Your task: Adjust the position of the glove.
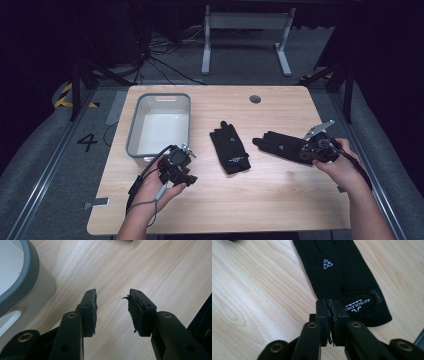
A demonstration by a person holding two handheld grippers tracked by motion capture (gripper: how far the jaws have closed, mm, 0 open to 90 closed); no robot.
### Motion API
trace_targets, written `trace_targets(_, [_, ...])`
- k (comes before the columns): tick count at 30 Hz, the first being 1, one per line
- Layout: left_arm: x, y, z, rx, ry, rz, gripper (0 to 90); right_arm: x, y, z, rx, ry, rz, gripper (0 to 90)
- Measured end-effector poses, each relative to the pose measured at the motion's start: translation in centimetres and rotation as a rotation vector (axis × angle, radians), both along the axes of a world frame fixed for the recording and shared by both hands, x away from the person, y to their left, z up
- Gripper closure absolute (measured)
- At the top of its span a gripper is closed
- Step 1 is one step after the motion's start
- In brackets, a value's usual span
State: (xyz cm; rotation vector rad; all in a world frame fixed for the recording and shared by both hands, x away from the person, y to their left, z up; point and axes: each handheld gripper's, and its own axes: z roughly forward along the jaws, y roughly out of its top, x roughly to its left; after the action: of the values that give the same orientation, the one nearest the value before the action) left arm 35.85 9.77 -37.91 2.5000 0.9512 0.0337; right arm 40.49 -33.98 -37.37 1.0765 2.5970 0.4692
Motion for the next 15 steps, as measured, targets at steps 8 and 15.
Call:
trace_targets(8, [-0.3,-0.2,0.2,-0.003,0.000,0.001,57.5,-0.2,0.9,0.4,0.038,-0.003,0.034,78.3])
trace_targets(15, [-0.5,-0.1,0.5,0.006,0.000,0.015,55.6,0.5,1.9,1.2,0.111,-0.038,0.069,85.4])
